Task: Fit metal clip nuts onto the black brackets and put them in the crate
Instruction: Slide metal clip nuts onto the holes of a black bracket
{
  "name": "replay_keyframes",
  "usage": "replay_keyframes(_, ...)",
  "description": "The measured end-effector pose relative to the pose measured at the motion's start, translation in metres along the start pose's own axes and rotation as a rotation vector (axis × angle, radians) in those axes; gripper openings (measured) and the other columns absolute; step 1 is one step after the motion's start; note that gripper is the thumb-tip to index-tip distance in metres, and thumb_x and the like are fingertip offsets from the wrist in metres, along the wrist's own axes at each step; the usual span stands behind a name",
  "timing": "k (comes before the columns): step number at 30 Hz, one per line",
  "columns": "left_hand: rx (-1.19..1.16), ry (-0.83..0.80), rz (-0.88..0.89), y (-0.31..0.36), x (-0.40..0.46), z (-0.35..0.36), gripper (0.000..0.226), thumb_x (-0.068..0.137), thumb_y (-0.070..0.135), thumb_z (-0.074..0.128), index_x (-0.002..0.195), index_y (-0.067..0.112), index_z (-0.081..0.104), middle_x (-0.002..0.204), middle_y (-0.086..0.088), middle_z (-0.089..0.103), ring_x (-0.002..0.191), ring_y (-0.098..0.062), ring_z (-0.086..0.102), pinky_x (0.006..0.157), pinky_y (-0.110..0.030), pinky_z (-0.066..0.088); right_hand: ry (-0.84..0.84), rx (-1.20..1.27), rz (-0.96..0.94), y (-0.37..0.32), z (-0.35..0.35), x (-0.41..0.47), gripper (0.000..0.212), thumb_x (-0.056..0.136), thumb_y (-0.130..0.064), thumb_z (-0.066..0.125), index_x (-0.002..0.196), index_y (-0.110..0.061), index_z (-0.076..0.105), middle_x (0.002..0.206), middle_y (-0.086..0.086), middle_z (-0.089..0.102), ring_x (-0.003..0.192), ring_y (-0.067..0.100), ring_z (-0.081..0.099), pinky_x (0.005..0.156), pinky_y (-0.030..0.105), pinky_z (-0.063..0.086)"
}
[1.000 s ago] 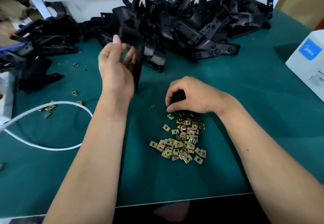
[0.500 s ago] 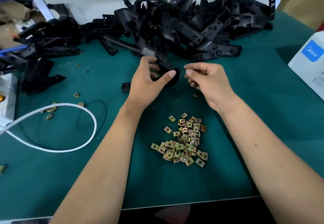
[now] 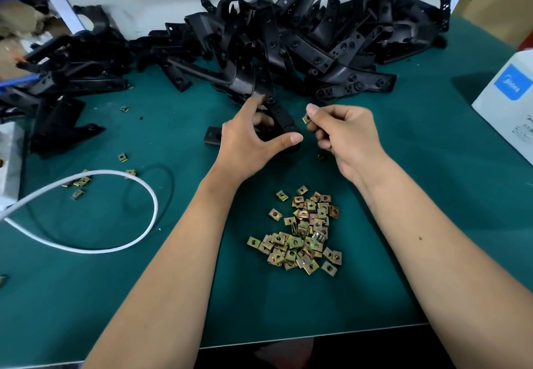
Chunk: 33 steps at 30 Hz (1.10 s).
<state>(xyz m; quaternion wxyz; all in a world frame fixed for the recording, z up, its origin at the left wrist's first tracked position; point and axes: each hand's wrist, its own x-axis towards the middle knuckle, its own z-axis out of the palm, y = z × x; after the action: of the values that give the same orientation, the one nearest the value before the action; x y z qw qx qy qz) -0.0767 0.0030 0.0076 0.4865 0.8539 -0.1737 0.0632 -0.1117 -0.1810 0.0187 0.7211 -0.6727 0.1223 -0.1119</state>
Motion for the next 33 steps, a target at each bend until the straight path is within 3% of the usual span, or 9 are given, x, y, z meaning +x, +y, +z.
replay_keyframes(5, 0.012, 0.014, 0.027, 0.001, -0.001, 0.0, 0.093, 0.068, 0.062, 0.085, 0.141, 0.018, 0.049, 0.102, 0.008, 0.073, 0.107, -0.01, 0.065, 0.104, -0.039, 0.047, -0.024, 0.01, 0.048, 0.001, 0.005, -0.002, 0.025, 0.092, -0.021, 0.078, 0.07, -0.011, 0.073, 0.06, -0.001, 0.061, 0.049, 0.01, 0.046, 0.041, 0.019, 0.033)
replay_keyframes(12, 0.042, 0.019, 0.022, 0.0, -0.002, 0.002, 0.089, 0.071, 0.061, 0.085, 0.141, 0.02, 0.048, 0.103, 0.009, 0.073, 0.108, -0.01, 0.064, 0.109, -0.049, 0.041, 0.037, -0.052, 0.014, 0.002, 0.014, -0.006, 0.026, 0.091, -0.022, 0.078, 0.068, -0.013, 0.072, 0.054, -0.005, 0.058, 0.045, 0.007, 0.045, 0.042, 0.019, 0.034)
replay_keyframes(23, 0.053, 0.031, 0.013, 0.005, -0.004, 0.002, 0.088, 0.072, 0.06, 0.085, 0.143, 0.021, 0.048, 0.096, 0.02, 0.068, 0.105, -0.007, 0.063, 0.109, -0.05, 0.042, 0.036, 0.029, 0.049, -0.001, 0.014, -0.009, 0.029, 0.093, -0.022, 0.077, 0.068, -0.01, 0.067, 0.055, -0.002, 0.048, 0.039, 0.007, 0.032, 0.039, 0.021, 0.027)
replay_keyframes(33, 0.079, -0.006, 0.035, 0.007, -0.003, 0.0, 0.084, 0.065, 0.077, 0.069, 0.126, 0.021, 0.058, 0.097, 0.009, 0.073, 0.1, -0.013, 0.067, 0.105, -0.05, 0.045, -0.01, 0.033, 0.056, -0.002, 0.012, -0.008, 0.03, 0.094, -0.02, 0.076, 0.067, -0.01, 0.066, 0.053, -0.004, 0.046, 0.041, 0.009, 0.03, 0.041, 0.023, 0.025)
